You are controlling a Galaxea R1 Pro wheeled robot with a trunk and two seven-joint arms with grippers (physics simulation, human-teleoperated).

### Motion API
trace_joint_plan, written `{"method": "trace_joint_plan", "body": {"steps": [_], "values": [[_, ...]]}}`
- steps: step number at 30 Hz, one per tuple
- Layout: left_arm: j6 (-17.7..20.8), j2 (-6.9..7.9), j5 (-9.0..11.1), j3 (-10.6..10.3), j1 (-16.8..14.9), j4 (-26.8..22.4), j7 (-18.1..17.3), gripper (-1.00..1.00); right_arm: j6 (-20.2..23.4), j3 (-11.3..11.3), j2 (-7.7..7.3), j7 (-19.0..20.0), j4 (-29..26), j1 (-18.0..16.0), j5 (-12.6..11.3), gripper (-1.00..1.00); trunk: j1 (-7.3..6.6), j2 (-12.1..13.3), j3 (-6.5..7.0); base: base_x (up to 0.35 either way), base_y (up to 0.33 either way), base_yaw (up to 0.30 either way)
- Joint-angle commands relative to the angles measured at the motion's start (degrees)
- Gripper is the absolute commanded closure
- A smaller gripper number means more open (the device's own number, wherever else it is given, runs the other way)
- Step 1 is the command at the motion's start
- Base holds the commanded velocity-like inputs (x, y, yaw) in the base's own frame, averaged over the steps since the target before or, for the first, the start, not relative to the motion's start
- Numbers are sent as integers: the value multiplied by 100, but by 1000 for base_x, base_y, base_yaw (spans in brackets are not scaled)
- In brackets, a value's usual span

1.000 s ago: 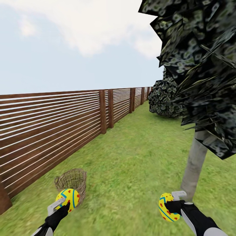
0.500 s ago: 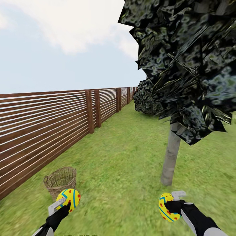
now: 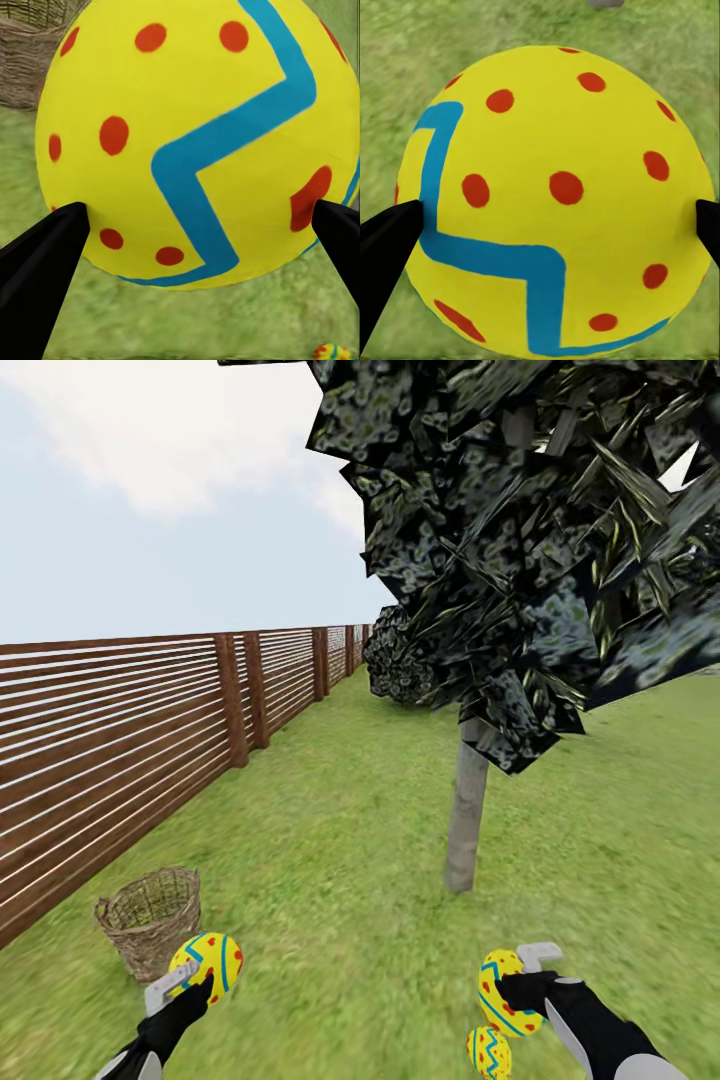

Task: Take the three Easter eggs out of the wicker basket on the lawn in the garden, then place them on the lawn next to a single tree (choose any tree) so that all three eggs are next to the same tree and none are left in the basket.

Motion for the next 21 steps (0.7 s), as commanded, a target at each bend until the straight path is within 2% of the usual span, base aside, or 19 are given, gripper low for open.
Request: {"method": "trace_joint_plan", "body": {"steps": [1, 7, 11, 21], "values": [[-2, -4, 4, 45, -3, -3, -53, 100, 29, 34, 1, 1, -8, -1, -19, 100, -1, -6, -6, -343, 0, -268], [-9, -4, 12, 42, -1, -24, -54, 100, 29, 35, 16, 1, -8, -1, -12, 100, -1, -6, -23, -333, 0, -236], [-10, 15, 13, 45, -4, -46, -58, 100, 29, 35, 16, 1, -8, -1, -15, 100, -1, -6, -24, -53, -11, -19], [-1, -18, -5, 27, -3, -31, -61, 100, 37, 34, 25, 18, -8, -1, -18, 100, -1, -6, -24, -1, -284, 0]]}}
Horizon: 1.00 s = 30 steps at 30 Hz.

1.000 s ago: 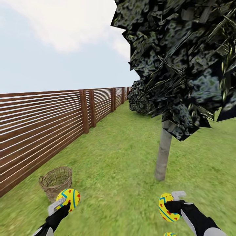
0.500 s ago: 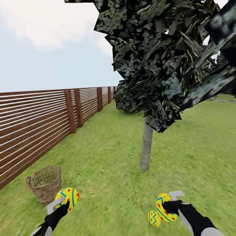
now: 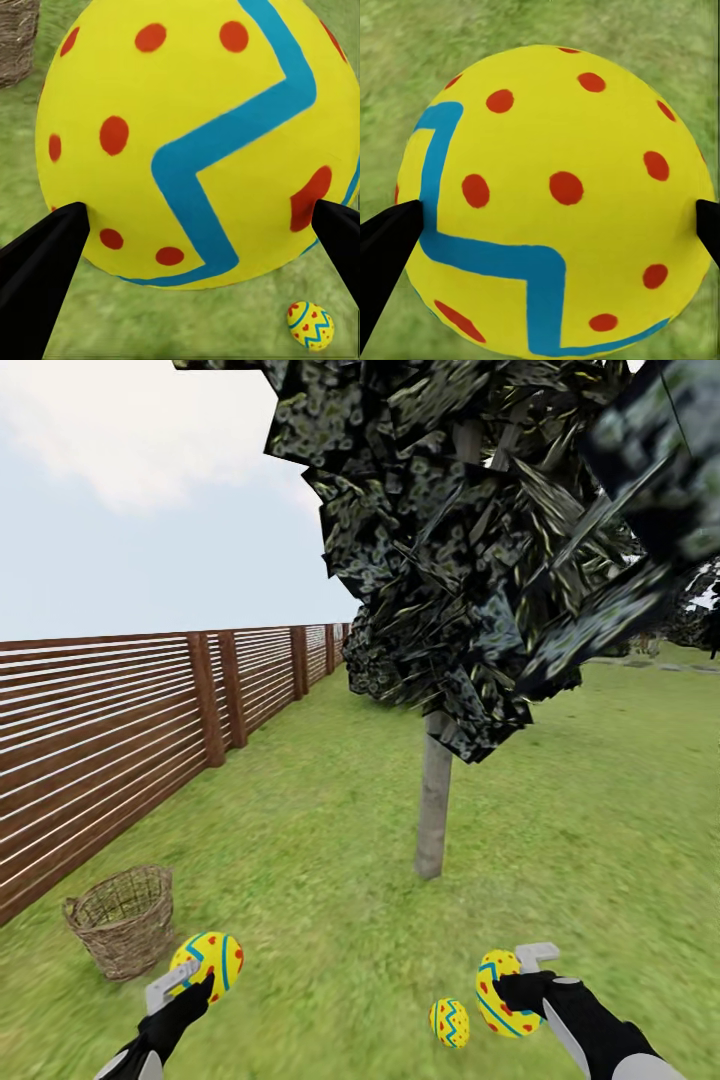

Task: Take the three Easter eggs out of the wicker basket on the lawn in the garden, then place them on the lawn next to a single tree (choose any tree) so that all three eggs are next to the same tree and none are left in the basket.

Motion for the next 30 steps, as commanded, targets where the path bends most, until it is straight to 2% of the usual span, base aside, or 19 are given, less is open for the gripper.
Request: {"method": "trace_joint_plan", "body": {"steps": [1, 6, 12, 16, 28, 30], "values": [[-1, -8, 3, 45, -4, -2, -52, 100, 29, 36, -7, 3, -3, 0, -21, 100, 2, -5, -3, 0, -321, 0], [-1, -8, 3, 45, -6, -3, -52, 100, 29, 36, 102, -13, 29, 0, -1, 100, 2, -5, -3, 0, -322, 195], [-1, 29, 9, 49, -6, -19, -68, 100, 29, 36, 116, -15, 96, 0, 12, 100, 2, -5, -3, 0, -323, 293], [7, 43, 12, 54, -6, -25, -312, 100, 22, 38, 128, -15, 113, 0, 8, 100, 2, -5, -3, 0, -323, 262], [8, 23, 3, 51, -5, 4, -324, 100, 84, 8, 81, 3, 99, 0, -45, 100, 2, -5, -3, 0, -323, 11], [8, 67, 3, 64, -5, -15, -328, 100, 154, 11, 71, -1, 97, 0, -30, 100, 2, -5, -3, 0, -323, 0]]}}
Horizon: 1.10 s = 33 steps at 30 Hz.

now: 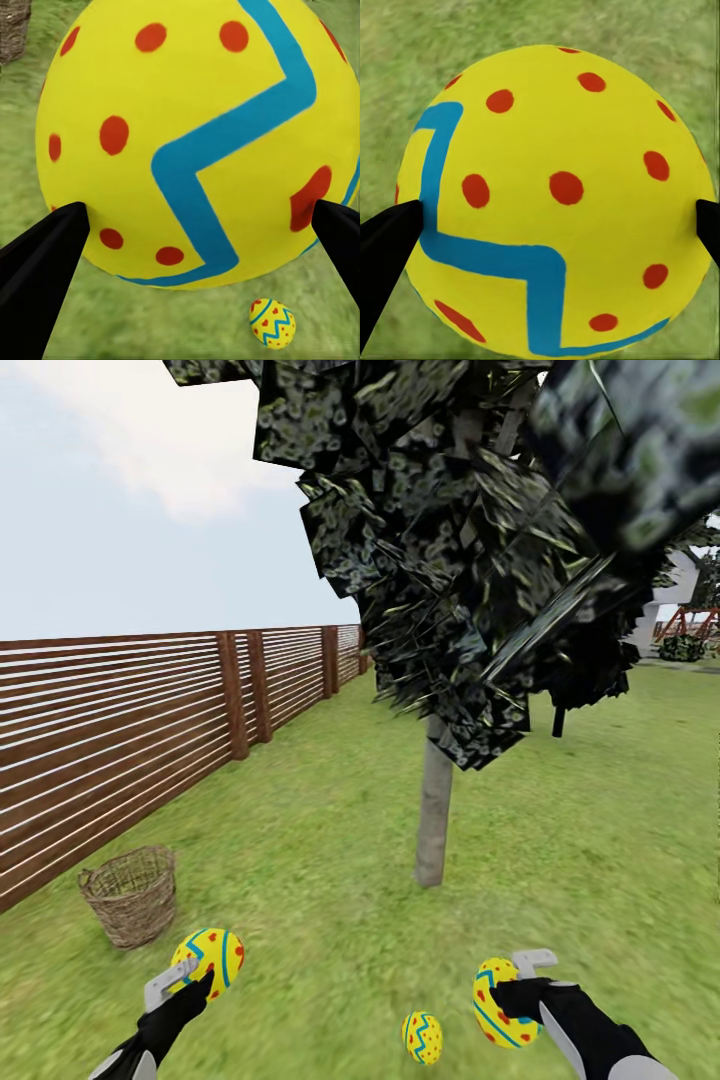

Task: Take the three Easter eggs out of the wicker basket on the lawn in the garden, then place them on the lawn next to a single tree (choose any tree) so that all three eggs are next to the same tree and none are left in the basket.

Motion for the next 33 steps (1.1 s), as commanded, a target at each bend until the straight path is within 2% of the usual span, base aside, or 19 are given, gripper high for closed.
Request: {"method": "trace_joint_plan", "body": {"steps": [1, 7, 18, 33], "values": [[-3, 38, 4, 46, -7, -6, -51, 100, 73, 40, -29, -4, -4, 0, -8, 100, 2, -4, -3, 0, -323, 0], [-3, 49, -5, 47, -5, 18, -48, 100, 286, 49, -23, -12, 0, 0, 4, 100, 2, -4, -3, 45, -323, 76], [5, 19, -15, 39, -5, 94, -38, 100, 307, 58, -13, -12, 0, 0, 14, 100, 2, -4, -3, 88, -323, 244], [-3, -16, -25, 39, -5, 109, -30, 100, 308, 57, -17, -12, 0, 0, 10, 100, 2, -4, -3, 92, -321, 5]]}}
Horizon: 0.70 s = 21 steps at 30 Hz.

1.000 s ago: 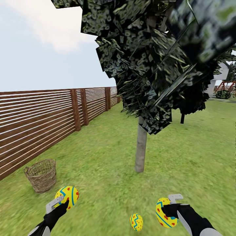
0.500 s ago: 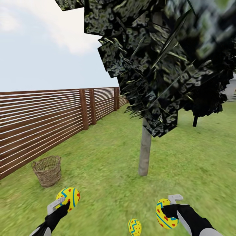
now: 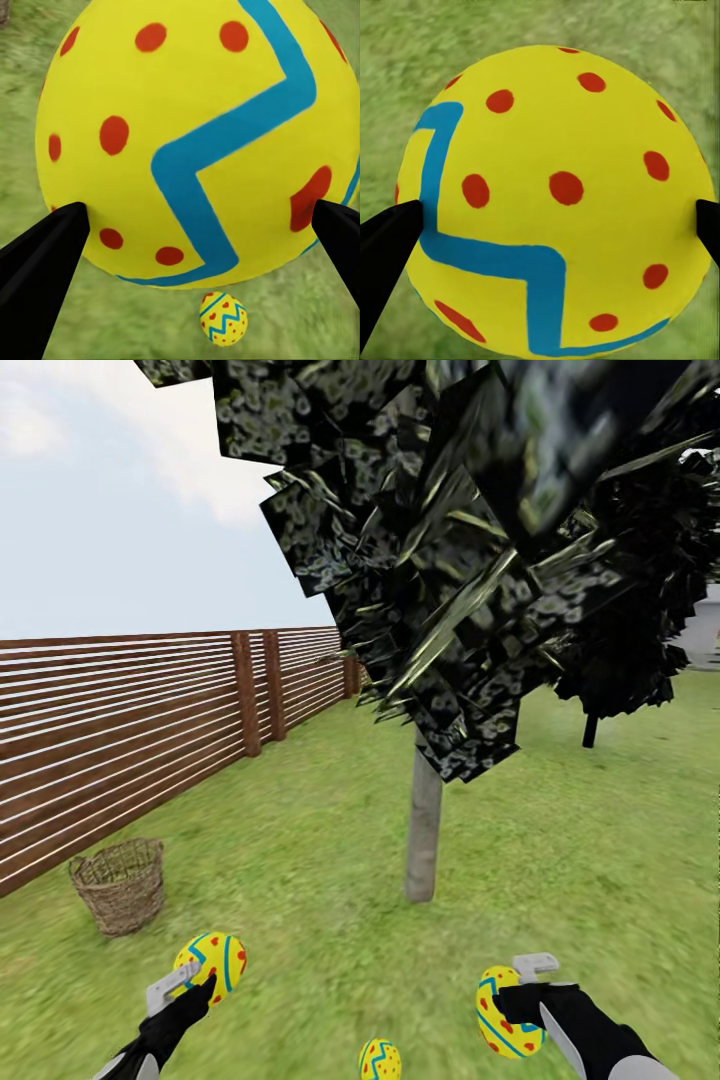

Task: Take the three Easter eggs out of the wicker basket on the lawn in the garden, then place them on the lawn next to a single tree (choose any tree) so that all three eggs are next to the same tree and none are left in the basket.

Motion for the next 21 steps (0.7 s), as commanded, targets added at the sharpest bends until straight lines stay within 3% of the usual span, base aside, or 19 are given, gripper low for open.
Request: {"method": "trace_joint_plan", "body": {"steps": [1, 3, 5, 21], "values": [[-2, -8, -66, 44, -6, 1, -51, 100, 28, 41, -6, 3, -8, 0, -21, 100, 3, -4, -3, 92, -321, 0], [-2, -11, -252, 51, -7, 2, -51, 100, 24, 41, -6, 3, -8, 0, -23, 100, 3, -4, -3, 92, -321, 0], [-2, -15, -295, 53, -6, 2, -51, 100, 20, 41, -6, 3, -8, 0, -23, 100, 3, -4, -3, 92, -321, 0], [-8, -27, -311, 53, -7, 169, -51, 100, 10, 49, 38, 12, -8, 0, -7, 100, 3, -4, -3, 92, -321, 0]]}}
